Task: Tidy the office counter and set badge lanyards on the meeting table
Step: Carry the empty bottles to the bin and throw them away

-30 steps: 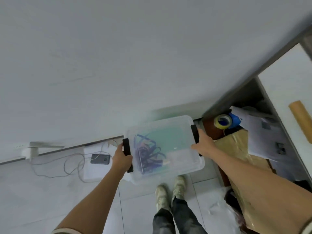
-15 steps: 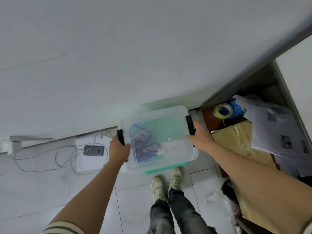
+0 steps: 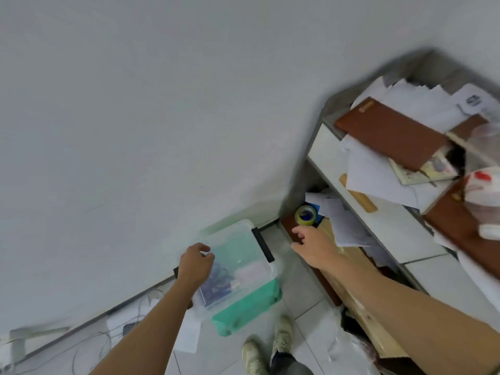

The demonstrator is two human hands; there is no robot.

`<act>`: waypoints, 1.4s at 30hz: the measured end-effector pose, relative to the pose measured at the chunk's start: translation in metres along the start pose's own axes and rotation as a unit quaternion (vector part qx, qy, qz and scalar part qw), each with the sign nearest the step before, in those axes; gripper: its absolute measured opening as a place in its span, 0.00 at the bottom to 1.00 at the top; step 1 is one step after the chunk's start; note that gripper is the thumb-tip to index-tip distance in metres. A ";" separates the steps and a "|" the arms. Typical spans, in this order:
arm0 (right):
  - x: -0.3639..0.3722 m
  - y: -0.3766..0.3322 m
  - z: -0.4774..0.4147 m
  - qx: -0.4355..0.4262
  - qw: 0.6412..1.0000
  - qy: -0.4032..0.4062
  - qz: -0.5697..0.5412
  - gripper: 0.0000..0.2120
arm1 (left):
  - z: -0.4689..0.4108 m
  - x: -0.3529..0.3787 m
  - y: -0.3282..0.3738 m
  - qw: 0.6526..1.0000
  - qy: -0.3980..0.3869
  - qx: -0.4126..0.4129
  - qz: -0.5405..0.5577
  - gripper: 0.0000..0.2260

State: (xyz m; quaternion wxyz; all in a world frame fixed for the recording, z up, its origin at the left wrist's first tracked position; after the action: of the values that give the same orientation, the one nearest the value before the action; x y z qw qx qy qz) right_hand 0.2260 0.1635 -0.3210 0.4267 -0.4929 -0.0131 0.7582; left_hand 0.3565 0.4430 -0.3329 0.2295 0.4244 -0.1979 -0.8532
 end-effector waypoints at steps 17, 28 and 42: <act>-0.232 0.136 0.202 0.017 0.943 0.327 -0.058 0.13 | 0.135 0.097 0.326 0.944 -0.084 0.317 -0.039 0.08; -0.319 0.323 0.296 0.157 0.895 0.416 0.017 0.16 | 0.234 0.243 0.468 0.909 -0.094 0.402 -0.053 0.38; -0.315 0.428 0.401 0.446 0.794 0.411 0.032 0.40 | 0.313 0.337 0.550 0.835 -0.125 0.528 -0.095 0.35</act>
State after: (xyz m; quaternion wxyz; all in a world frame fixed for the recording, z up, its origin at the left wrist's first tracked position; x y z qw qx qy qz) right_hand -0.3026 -0.1561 -0.0712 0.5400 -0.5136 0.5187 0.4190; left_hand 0.0444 -0.1501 -0.0781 -0.1383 0.3875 -0.6043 -0.6823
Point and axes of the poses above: each hand's wrist, its own z-axis away from the middle knuckle, its own x-axis out of the palm, y = z × x, the point moved 6 cm from there along -z, towards the middle knuckle, and after that the axes turned 2 degrees about y, right-handed, at the moved point
